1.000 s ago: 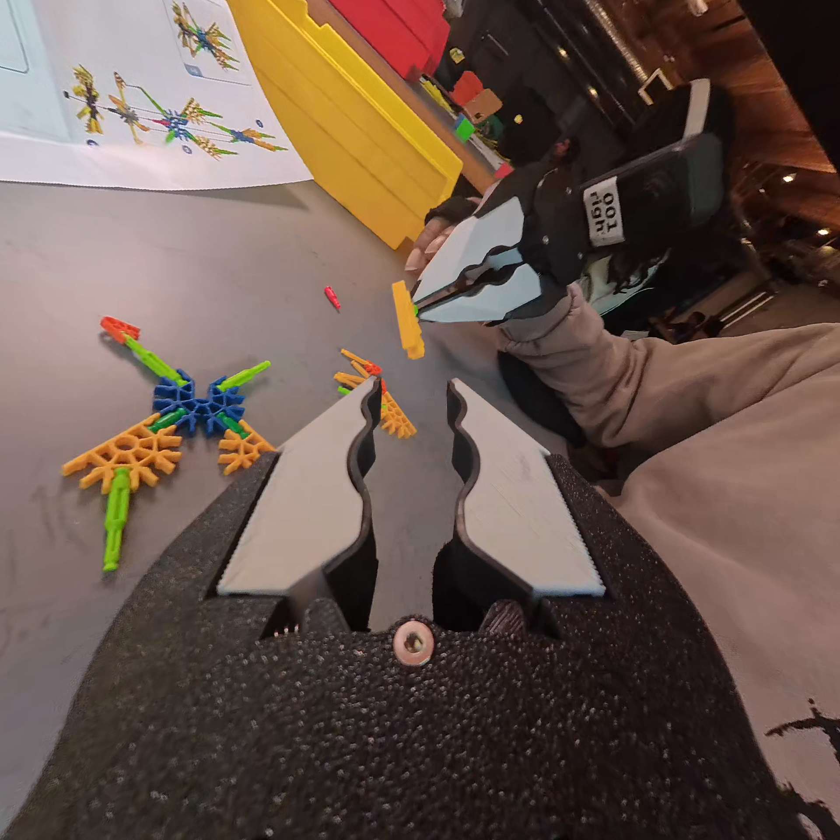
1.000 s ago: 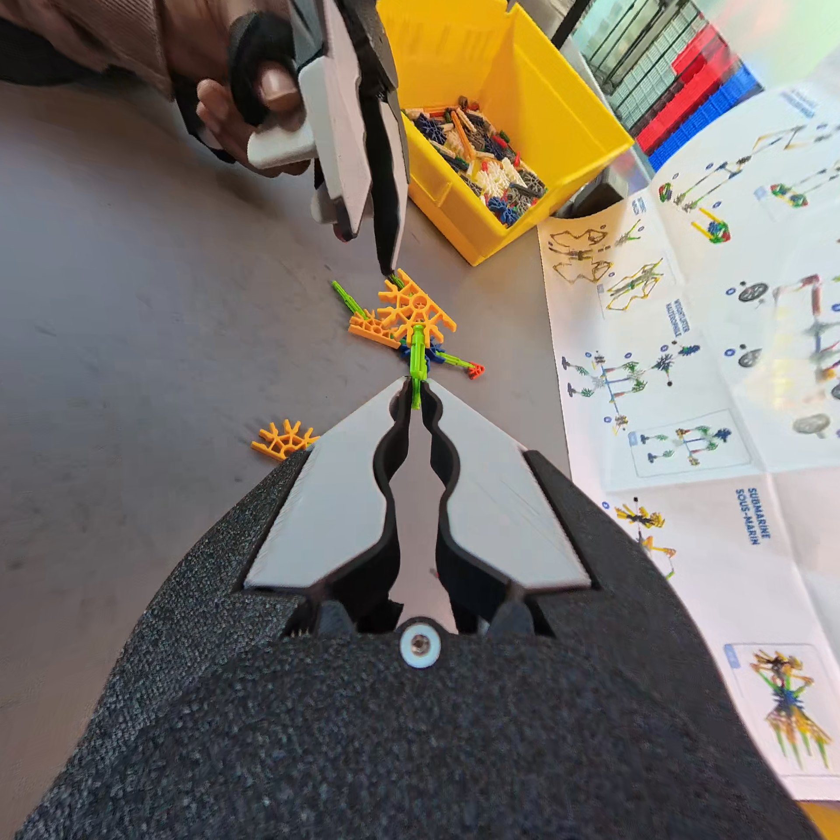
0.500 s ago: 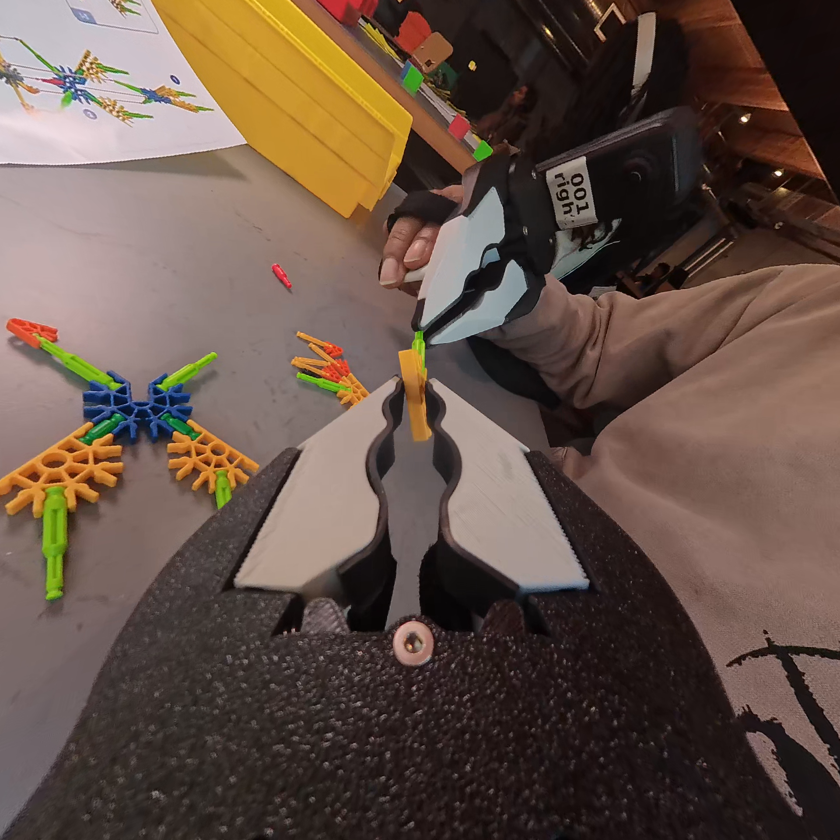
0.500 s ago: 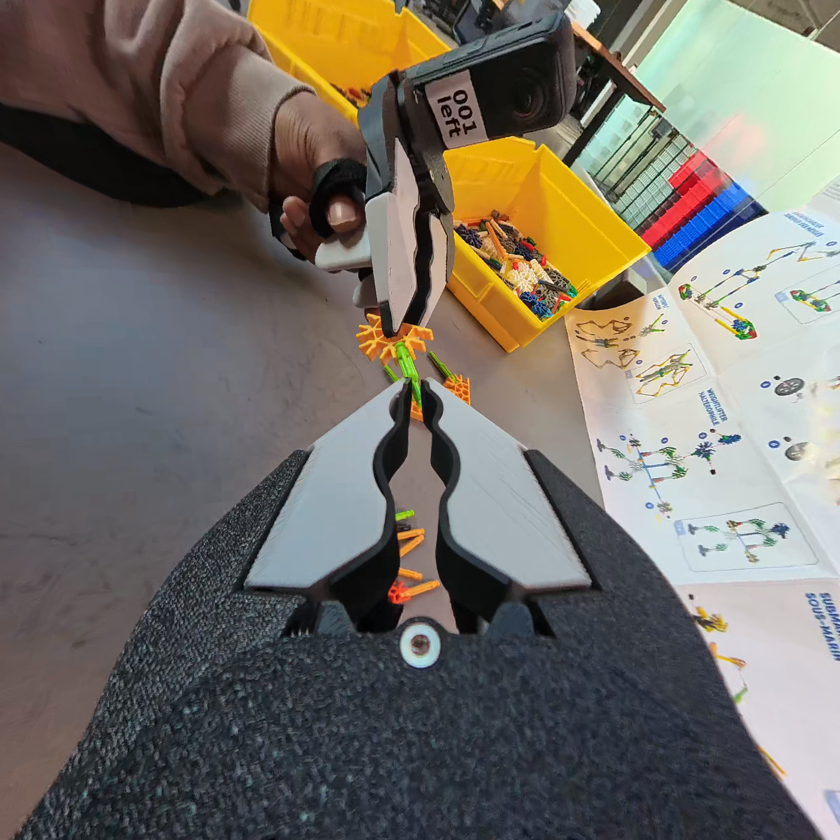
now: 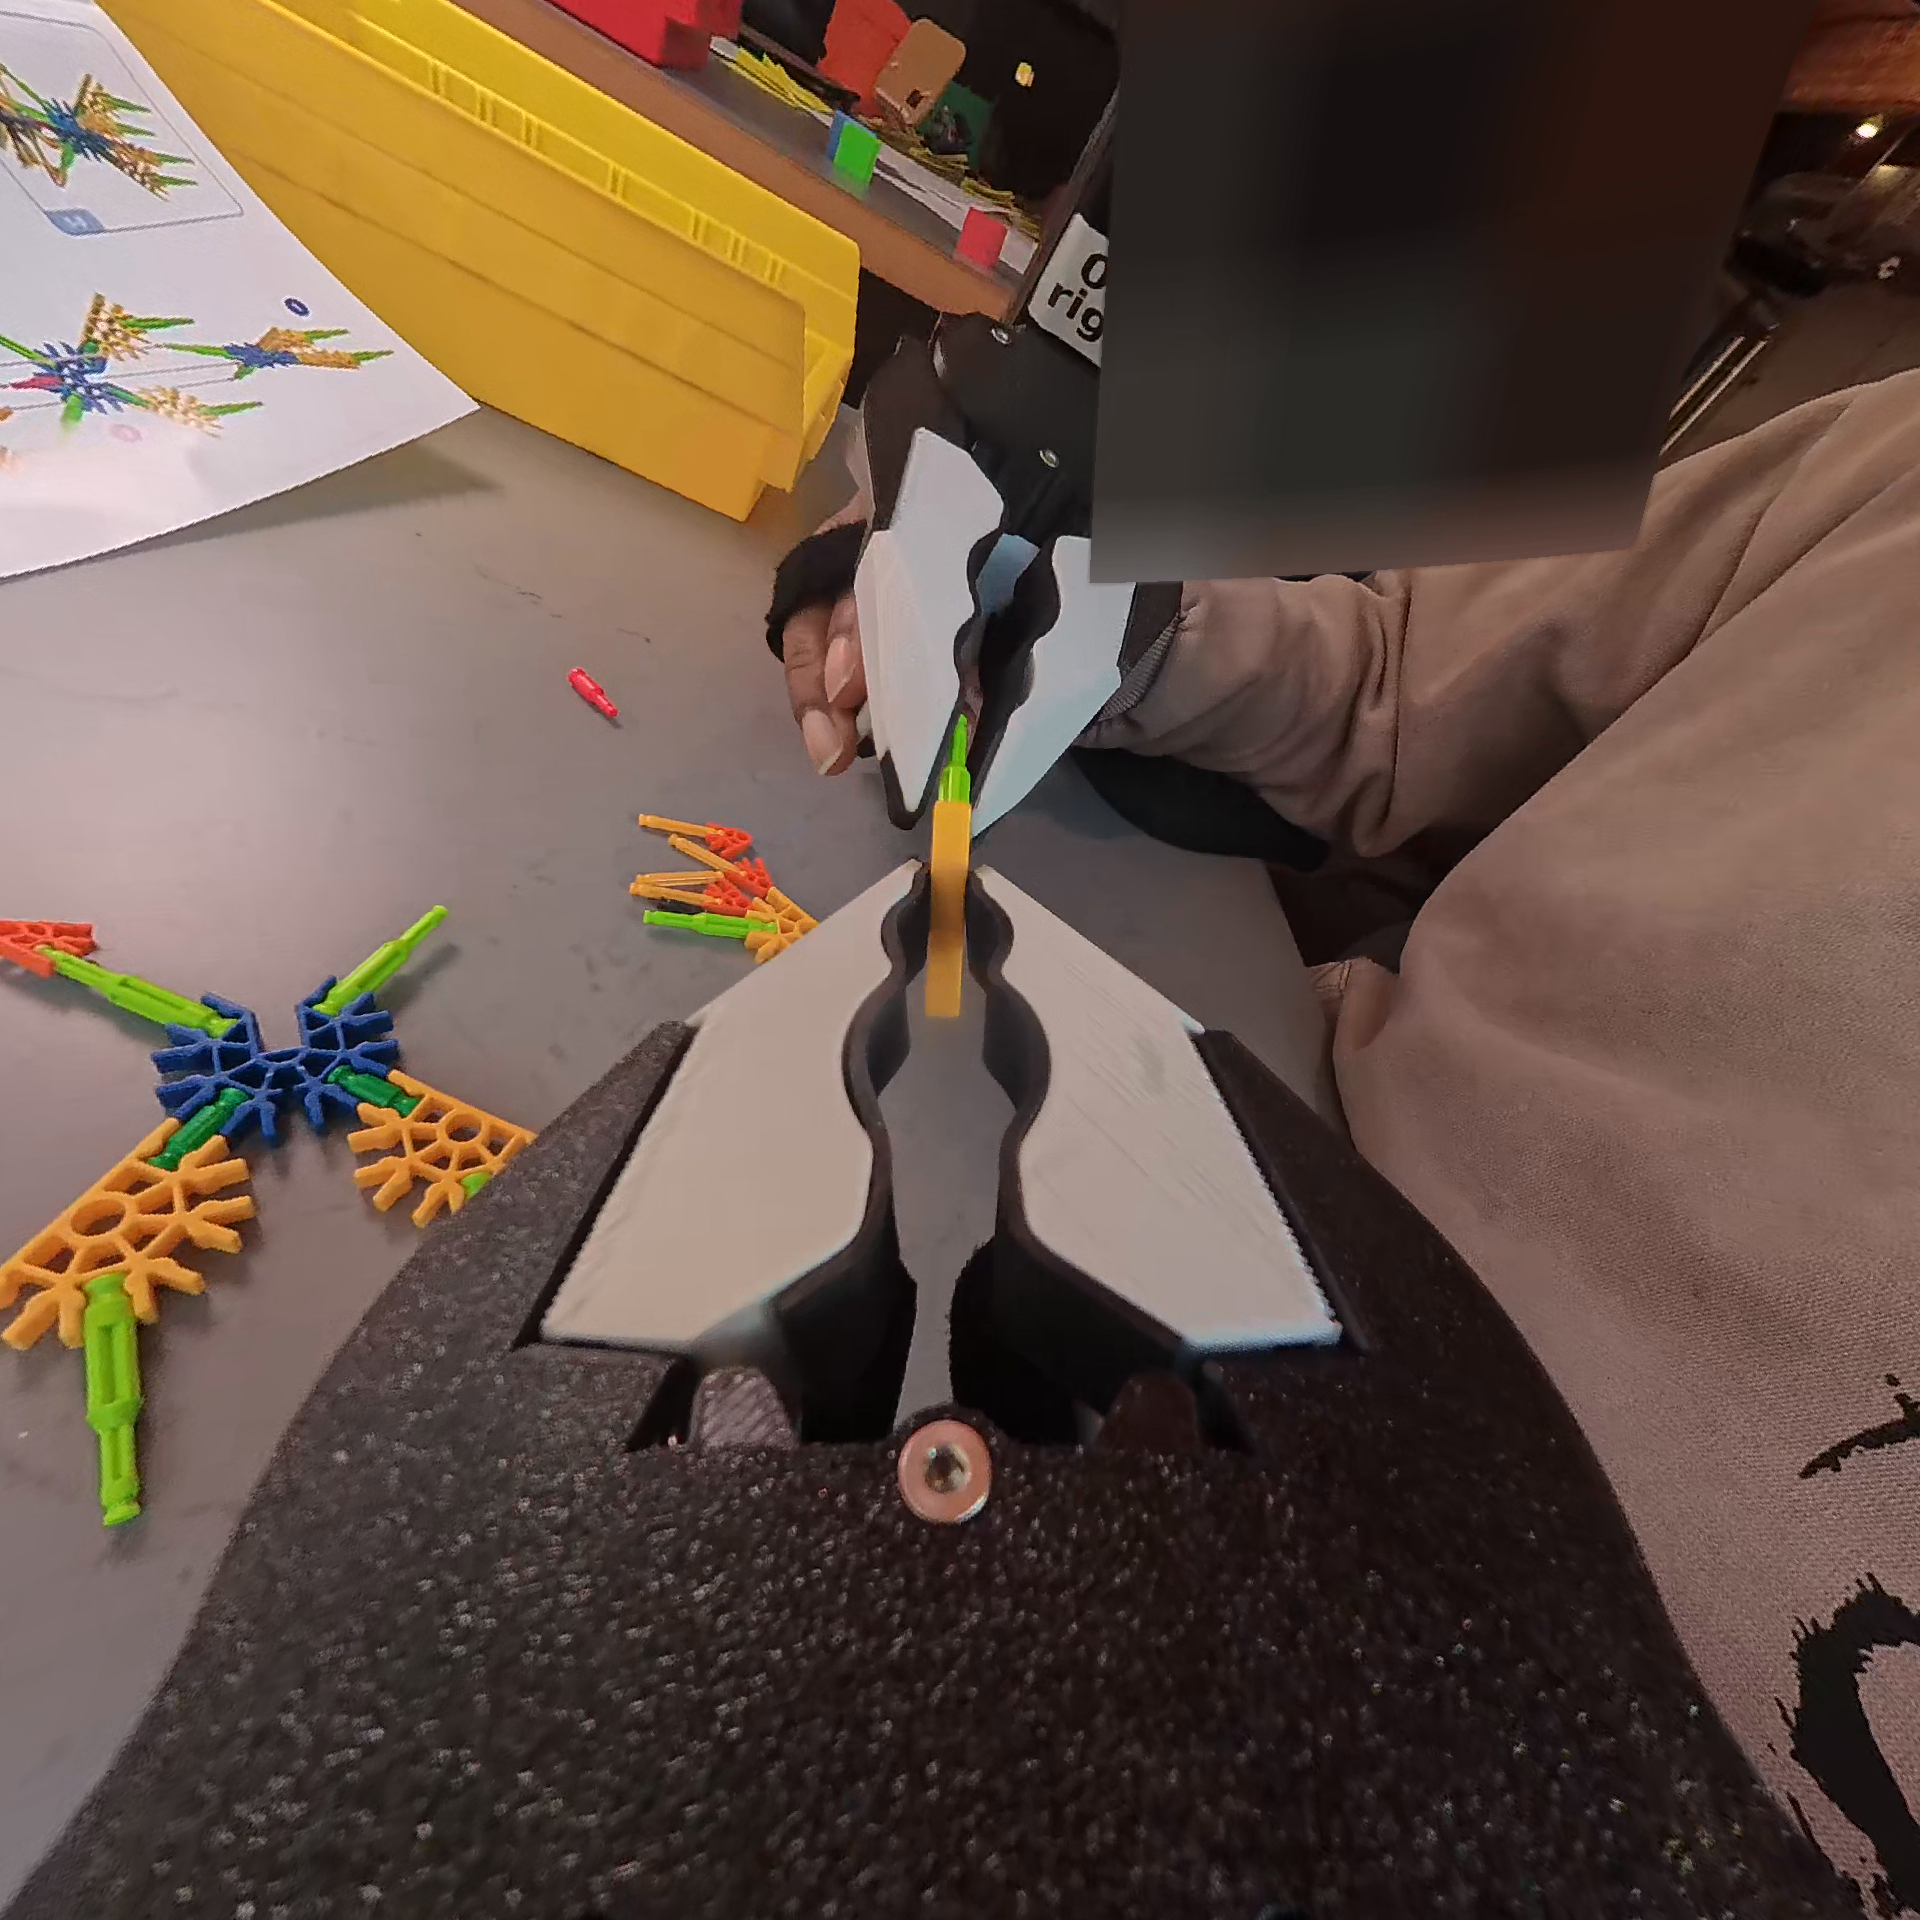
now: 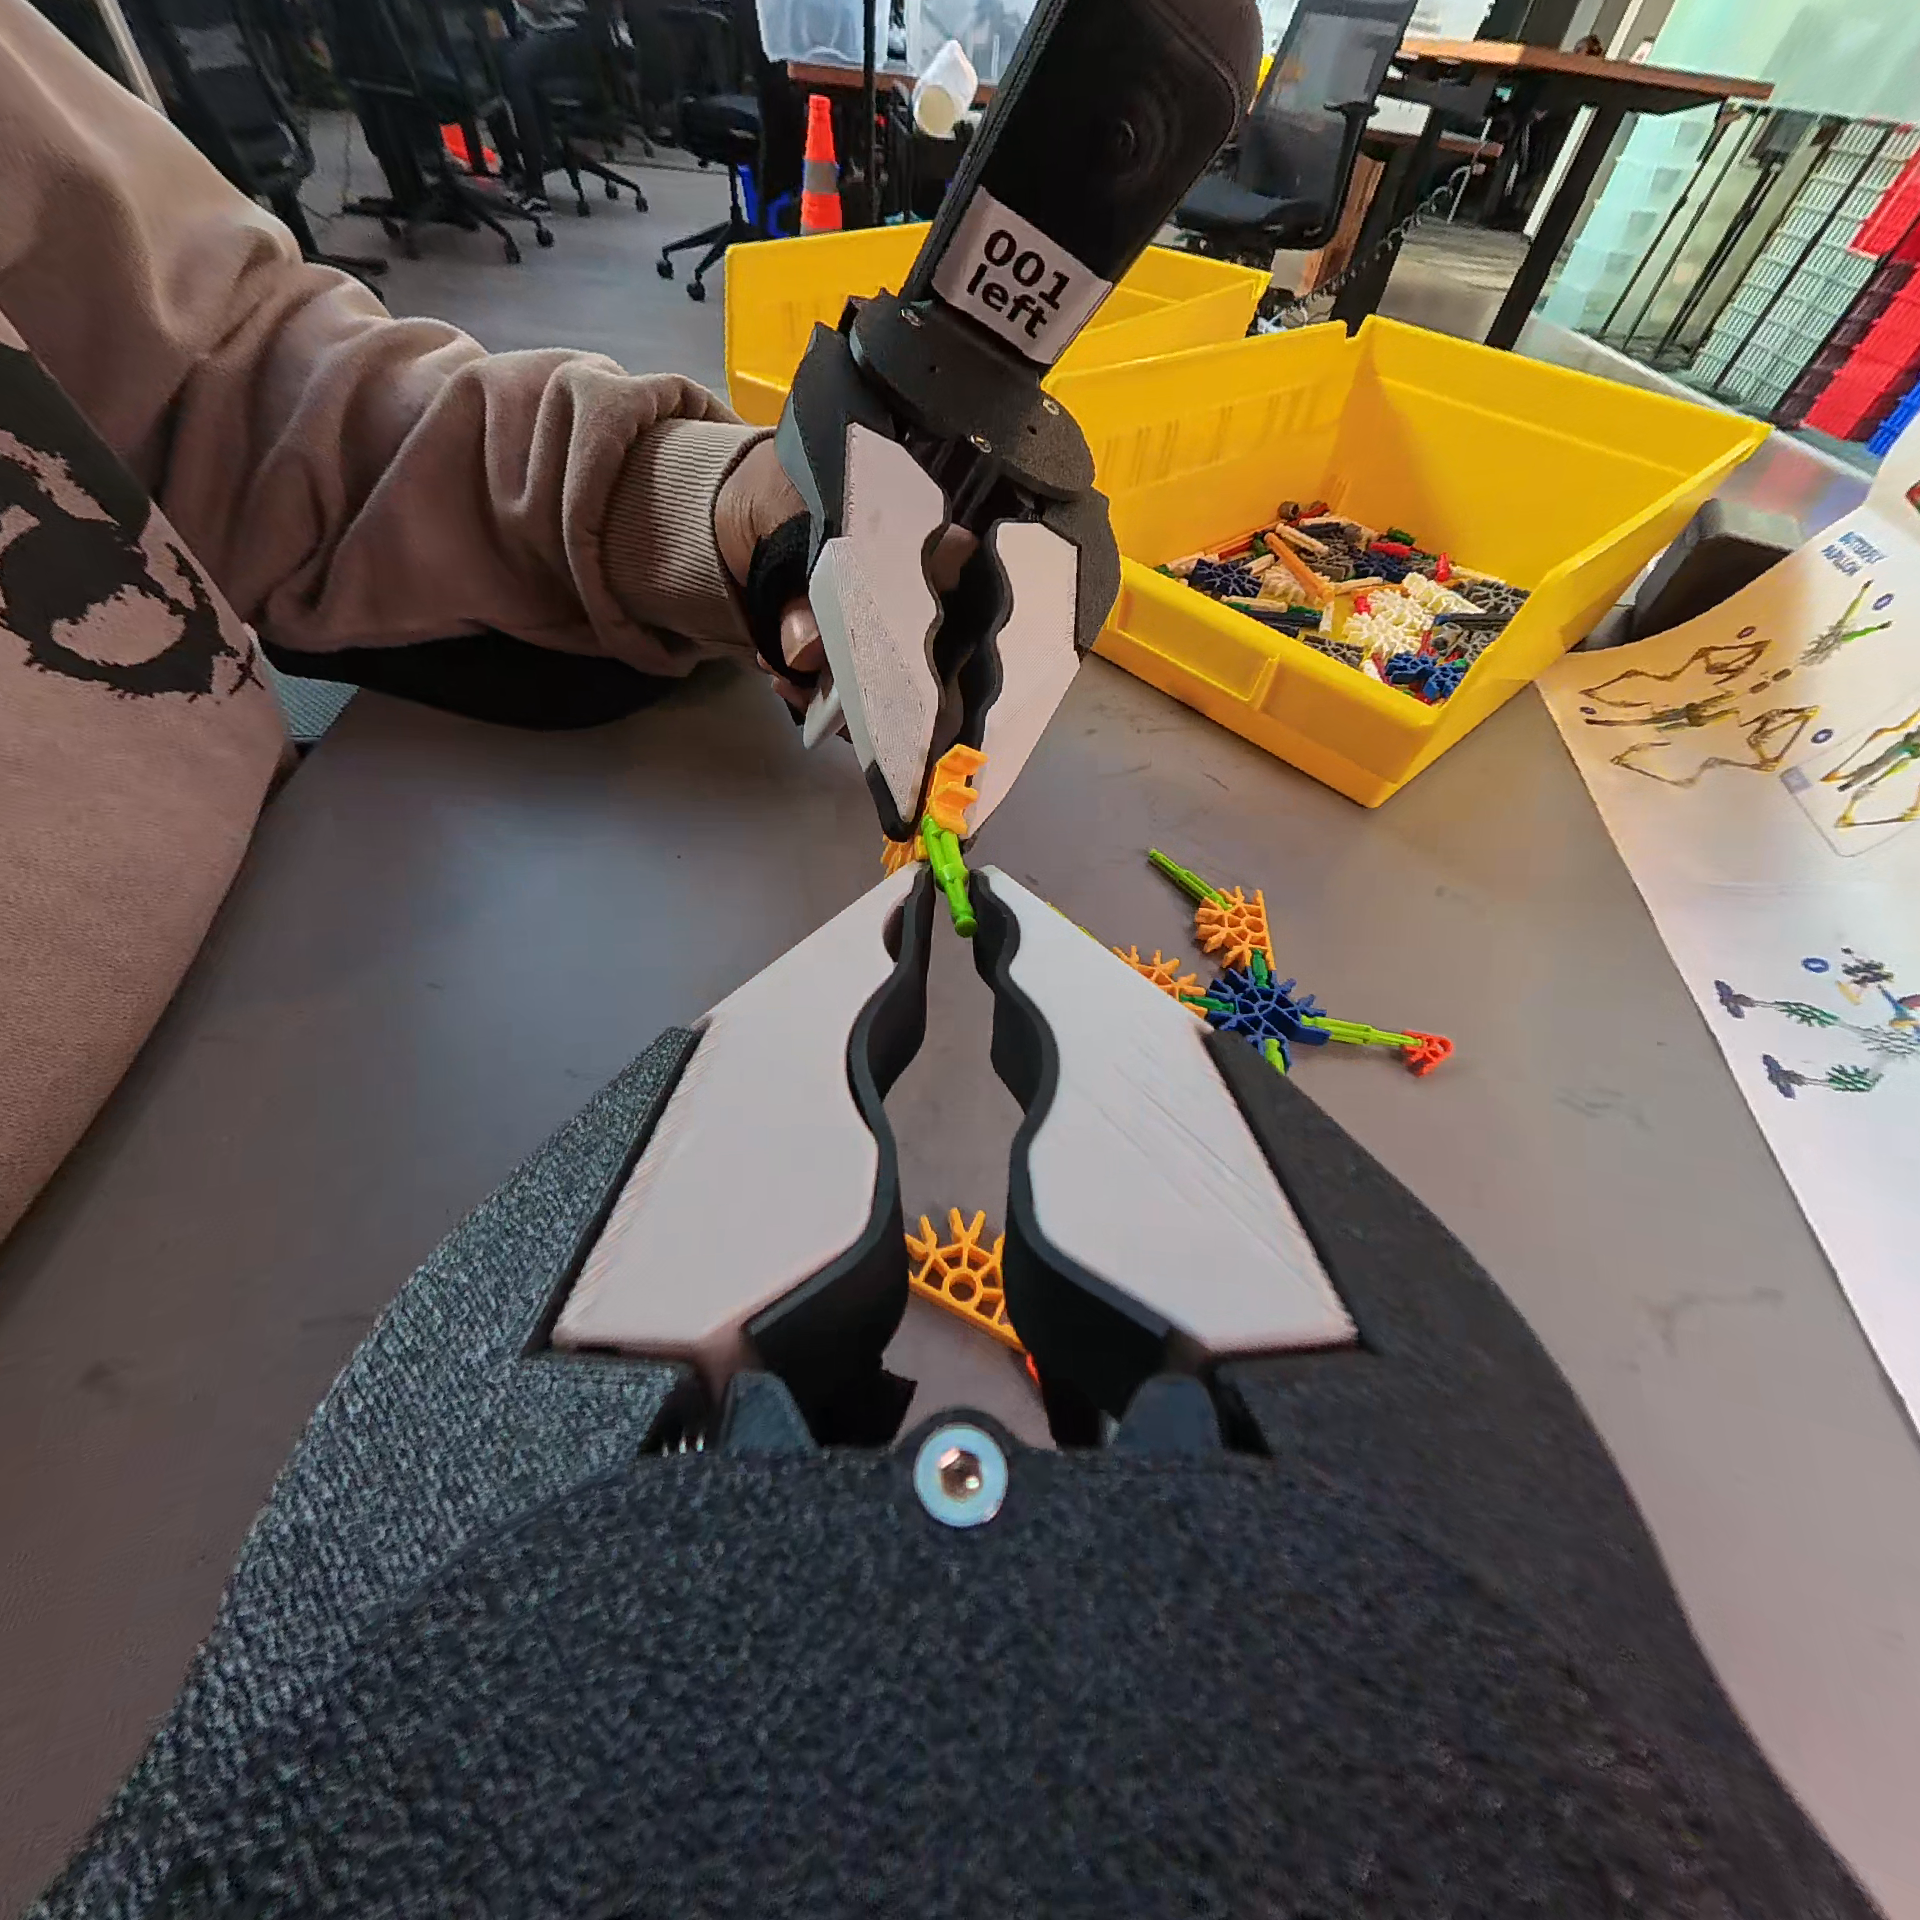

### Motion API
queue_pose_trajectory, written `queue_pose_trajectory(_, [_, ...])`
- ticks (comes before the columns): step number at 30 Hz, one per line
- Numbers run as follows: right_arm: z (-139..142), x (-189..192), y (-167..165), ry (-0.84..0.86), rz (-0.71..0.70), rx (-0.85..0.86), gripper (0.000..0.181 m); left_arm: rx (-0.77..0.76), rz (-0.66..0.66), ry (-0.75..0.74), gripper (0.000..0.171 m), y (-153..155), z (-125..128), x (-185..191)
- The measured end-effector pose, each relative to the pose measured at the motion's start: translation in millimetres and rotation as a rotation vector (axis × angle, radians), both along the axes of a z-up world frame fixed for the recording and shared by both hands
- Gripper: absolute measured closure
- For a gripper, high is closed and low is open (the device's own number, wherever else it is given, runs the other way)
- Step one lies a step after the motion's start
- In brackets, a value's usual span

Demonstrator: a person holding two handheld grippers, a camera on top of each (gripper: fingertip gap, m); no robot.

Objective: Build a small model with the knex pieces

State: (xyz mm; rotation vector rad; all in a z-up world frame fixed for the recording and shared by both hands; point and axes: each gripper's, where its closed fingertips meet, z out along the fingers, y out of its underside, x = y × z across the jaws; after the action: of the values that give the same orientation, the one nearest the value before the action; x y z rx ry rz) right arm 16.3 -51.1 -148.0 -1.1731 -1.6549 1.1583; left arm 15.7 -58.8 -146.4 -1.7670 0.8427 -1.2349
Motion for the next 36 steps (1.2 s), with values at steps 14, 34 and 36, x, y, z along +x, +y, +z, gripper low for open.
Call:
queue_pose_trajectory(14, [2.5, 2.7, 2.3, -0.017, 0.033, -0.204, 0.178, 0.019, 0.065, 0.088, 0.165, 6.7, -6.6, 1.3])
queue_pose_trajectory(34, [-10.7, -15.0, 34.7, -0.074, -0.268, -0.11, 0.178, 0.23, 0.382, 0.337, 0.166, 40.2, -20.8, -15.6])
queue_pose_trajectory(36, [-4.3, -7.1, 26.6, -0.056, -0.134, -0.317, 0.179, 0.27, 0.308, 0.317, 0.167, 30.3, -13.3, -5.5])
